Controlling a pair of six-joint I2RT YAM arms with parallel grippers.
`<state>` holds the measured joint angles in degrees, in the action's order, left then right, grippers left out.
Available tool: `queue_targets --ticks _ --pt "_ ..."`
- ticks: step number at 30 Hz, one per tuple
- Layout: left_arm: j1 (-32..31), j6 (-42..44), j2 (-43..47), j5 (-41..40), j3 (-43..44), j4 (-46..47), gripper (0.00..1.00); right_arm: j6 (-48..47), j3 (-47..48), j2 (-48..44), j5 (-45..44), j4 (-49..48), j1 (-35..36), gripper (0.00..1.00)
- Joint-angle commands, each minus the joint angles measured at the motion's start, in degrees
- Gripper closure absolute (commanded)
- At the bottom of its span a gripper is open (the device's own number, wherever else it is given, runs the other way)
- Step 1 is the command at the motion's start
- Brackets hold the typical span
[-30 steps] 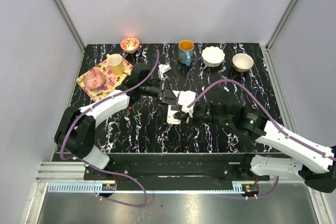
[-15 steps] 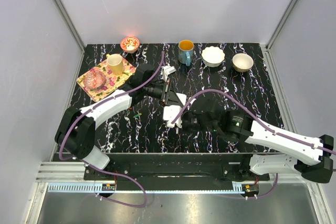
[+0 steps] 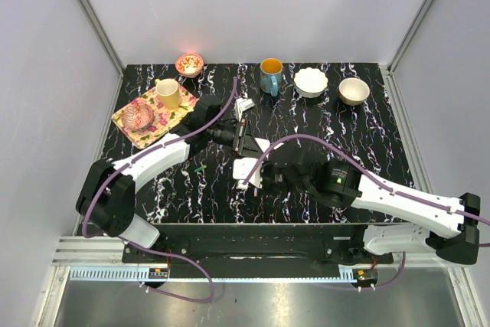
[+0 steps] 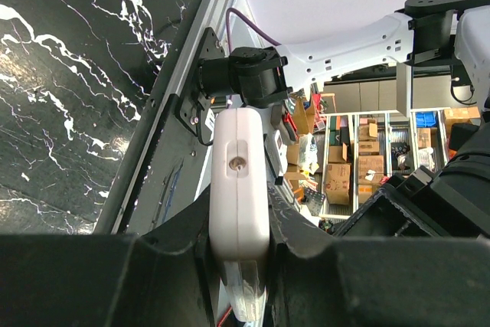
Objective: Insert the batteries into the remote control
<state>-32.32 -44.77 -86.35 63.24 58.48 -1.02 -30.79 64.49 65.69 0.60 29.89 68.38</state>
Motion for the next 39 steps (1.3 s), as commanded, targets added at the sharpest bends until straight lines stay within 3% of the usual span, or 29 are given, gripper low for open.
queue_targets --ticks 1,21,39 --pt "-0.4 0.3 2.1 1.0 0.0 2.0 1.00 -0.6 2.6 0.4 -0.8 0.0 0.6 1.00" --pt "-0.6 -0.1 1.7 -0.7 0.4 2.7 1.00 3.5 3.1 1.0 3.4 1.7 0.6 1.00" --pt "-0.8 -4.0 4.3 -1.7 -1.3 7.6 1.00 6.2 5.2 5.0 -0.3 6.8 0.7 1.00"
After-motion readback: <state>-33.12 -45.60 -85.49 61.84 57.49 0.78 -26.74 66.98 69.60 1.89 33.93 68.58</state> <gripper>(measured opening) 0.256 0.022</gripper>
